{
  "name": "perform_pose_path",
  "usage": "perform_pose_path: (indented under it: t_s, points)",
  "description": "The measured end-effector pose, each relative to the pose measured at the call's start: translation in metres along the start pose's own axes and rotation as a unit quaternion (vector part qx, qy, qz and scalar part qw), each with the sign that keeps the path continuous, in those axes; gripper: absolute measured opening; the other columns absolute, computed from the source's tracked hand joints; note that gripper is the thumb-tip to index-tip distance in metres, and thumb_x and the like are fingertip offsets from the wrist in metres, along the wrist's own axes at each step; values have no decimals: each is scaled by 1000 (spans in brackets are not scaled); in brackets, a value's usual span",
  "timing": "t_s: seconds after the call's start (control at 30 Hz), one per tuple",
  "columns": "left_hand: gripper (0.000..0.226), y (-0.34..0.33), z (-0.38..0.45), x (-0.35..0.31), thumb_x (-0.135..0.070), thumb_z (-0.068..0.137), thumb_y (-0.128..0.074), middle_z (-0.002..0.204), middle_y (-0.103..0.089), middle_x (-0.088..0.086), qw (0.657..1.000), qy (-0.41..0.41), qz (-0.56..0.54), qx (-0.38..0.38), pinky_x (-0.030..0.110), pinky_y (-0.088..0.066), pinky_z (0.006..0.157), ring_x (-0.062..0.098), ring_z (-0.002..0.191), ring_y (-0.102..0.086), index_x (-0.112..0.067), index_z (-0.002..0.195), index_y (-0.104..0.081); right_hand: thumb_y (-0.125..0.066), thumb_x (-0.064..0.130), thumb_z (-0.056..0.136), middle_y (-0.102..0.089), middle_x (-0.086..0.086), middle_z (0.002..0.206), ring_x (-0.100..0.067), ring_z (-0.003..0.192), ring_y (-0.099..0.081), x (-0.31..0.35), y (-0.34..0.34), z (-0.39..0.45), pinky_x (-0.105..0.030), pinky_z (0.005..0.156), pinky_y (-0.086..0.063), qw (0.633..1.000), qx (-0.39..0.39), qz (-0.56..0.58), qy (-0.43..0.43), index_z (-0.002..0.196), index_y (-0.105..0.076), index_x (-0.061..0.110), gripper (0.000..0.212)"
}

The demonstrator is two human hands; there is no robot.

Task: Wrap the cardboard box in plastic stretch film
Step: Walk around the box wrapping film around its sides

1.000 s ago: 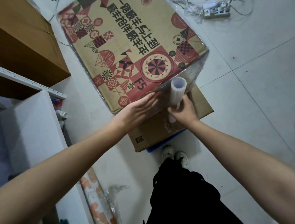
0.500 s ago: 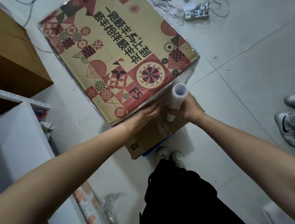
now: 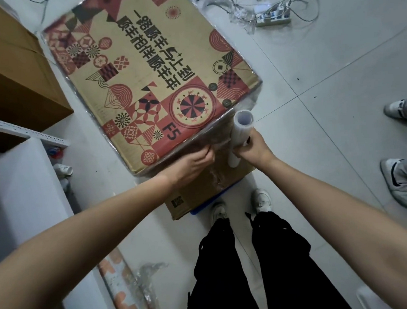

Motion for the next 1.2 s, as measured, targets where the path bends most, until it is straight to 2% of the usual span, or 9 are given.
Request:
perform_pose_path:
  t_s: [0.03, 0.1, 0.23, 0.37, 0.57, 0.77, 0.9, 1.1, 1.2]
  points:
    - [51, 5, 5, -3, -13, 91, -35, 147, -35, 4, 997, -21, 54, -49, 40, -12, 115, 23, 137, -26, -17, 142, -39, -63, -13, 72, -53, -9, 93, -17, 90, -50, 0, 1, 0, -1, 62, -39, 1000, 9, 7, 14, 102, -54, -1, 33]
    - [57, 9, 8, 3, -13, 86, -50, 150, -29, 9, 995, -47, 85, -20, 50, -2, 110, 27, 139, -19, -11, 142, -36, -69, -10, 71, -54, -7, 100, -14, 94, -50, 2, 2, -3, 2, 73, -37, 998, 34, 9, 48, 110, -52, -5, 43]
    - [52, 24, 12, 20, -4, 91, -40, 152, -22, 14, 998, -44, 50, 24, 46, 1, 109, 29, 141, -11, -1, 142, -30, -83, 16, 69, -58, -16, 115, -24, 108, -55, -8, 1, 3, -28, 95, -44, 997, 74, -5, 2, 114, -54, 3, 55]
    - [51, 31, 8, 17, -9, 92, -43, 154, -22, 9, 997, -43, 31, 64, 49, 7, 104, 27, 142, -11, -5, 142, -32, -82, 31, 68, -60, -14, 110, -29, 102, -58, -13, 15, 15, -40, 88, -48, 989, 54, -128, 47, 110, -57, 8, 54]
    - [66, 20, 4, 11, 2, 91, -38, 156, 7, 10, 989, 8, -36, 146, 47, 16, 102, 26, 141, 10, -6, 147, -4, -79, 28, 69, -61, -9, 106, -27, 93, -57, -21, 27, 25, -29, 71, -42, 981, 97, -153, 73, 109, -56, 11, 49]
    - [68, 16, 13, 11, 5, 91, -34, 155, 14, 11, 977, 31, -98, 188, 41, 11, 111, 27, 140, 15, -4, 146, 3, -73, 2, 74, -53, 7, 85, -13, 86, -53, -29, 25, 22, -29, 75, -45, 987, 143, 60, 49, 102, -48, 10, 39]
    - [67, 17, 11, 12, -5, 92, -43, 156, 8, 10, 973, 40, -87, 212, 43, 17, 102, 27, 141, 12, -8, 148, -5, -85, 27, 66, -56, 11, 94, -3, 84, -55, -29, 12, 16, -12, 67, -43, 987, 151, 25, 37, 106, -48, 22, 54]
    - [72, 16, 10, 10, 3, 83, -32, 156, 10, 13, 983, 17, -50, 176, 44, 17, 103, 29, 141, 11, -4, 147, 0, -77, 26, 75, -58, -8, 108, -21, 96, -57, -36, 19, 13, -38, 78, -52, 997, 41, 28, 59, 108, -55, 15, 41]
    - [70, 16, 11, 12, 10, 83, -18, 155, 11, 11, 986, 35, -49, 157, 39, 16, 104, 24, 141, 12, -4, 147, 6, -72, 17, 77, -57, 2, 100, -9, 89, -54, -40, 22, 12, -14, 70, -46, 996, 55, 36, 66, 109, -46, 28, 43]
Point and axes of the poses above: each hand's wrist, its own z-axis towards the middle knuckle, its own y-axis out of the back of the hand, x = y × z, the point moved 5 cm from there along z, towards the middle knuckle
